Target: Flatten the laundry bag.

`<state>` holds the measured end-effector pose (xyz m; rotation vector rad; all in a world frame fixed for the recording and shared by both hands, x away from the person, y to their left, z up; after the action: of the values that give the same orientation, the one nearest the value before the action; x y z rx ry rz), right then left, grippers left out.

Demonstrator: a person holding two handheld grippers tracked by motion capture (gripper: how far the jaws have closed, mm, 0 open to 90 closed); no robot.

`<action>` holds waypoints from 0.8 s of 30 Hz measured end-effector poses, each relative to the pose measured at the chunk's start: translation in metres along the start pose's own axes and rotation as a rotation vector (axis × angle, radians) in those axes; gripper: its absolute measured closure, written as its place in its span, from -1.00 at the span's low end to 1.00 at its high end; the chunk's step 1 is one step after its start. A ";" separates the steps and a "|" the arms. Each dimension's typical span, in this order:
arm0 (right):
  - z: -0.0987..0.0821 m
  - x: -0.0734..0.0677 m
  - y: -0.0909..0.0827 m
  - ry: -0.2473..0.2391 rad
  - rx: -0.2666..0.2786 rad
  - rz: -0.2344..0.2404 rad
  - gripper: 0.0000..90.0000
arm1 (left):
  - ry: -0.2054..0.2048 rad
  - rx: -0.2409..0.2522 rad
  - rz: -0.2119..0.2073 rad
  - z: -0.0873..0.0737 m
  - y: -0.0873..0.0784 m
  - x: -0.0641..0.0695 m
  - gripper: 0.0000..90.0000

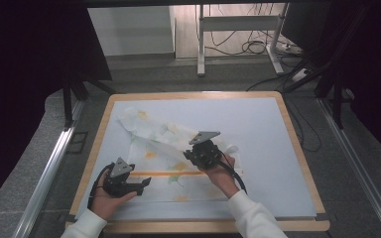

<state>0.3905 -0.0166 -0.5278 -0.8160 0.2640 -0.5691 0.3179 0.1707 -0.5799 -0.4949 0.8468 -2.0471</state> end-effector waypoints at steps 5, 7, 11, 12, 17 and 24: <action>-0.001 0.009 -0.002 0.023 0.007 -0.012 0.92 | 0.000 -0.001 -0.001 0.000 0.000 0.000 -0.53; -0.001 0.012 -0.003 0.030 0.008 -0.015 0.92 | 0.000 -0.002 0.000 0.000 0.000 0.000 -0.53; -0.003 0.019 -0.004 0.047 0.007 -0.020 0.92 | 0.002 -0.003 0.005 0.000 0.000 0.000 -0.53; -0.004 0.021 -0.004 0.049 0.005 -0.023 0.92 | 0.003 -0.005 0.005 -0.001 0.000 0.000 -0.53; -0.005 0.027 -0.005 0.065 0.008 -0.026 0.92 | 0.004 -0.005 0.004 -0.001 0.001 0.000 -0.53; -0.007 0.034 -0.008 0.080 0.016 -0.036 0.92 | 0.007 -0.008 0.004 -0.001 0.001 0.000 -0.52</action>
<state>0.4126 -0.0444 -0.5267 -0.7853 0.3180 -0.6381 0.3178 0.1706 -0.5809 -0.4901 0.8594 -2.0437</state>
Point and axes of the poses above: each handheld gripper's, and its own axes: y roughly forward along the jaws, z roughly out of its top, x roughly to its right, the point moved 9 cm from there along y, roughly forward along the jaws, and after that the axes turned 7 degrees about -x, right-handed, at the moved point
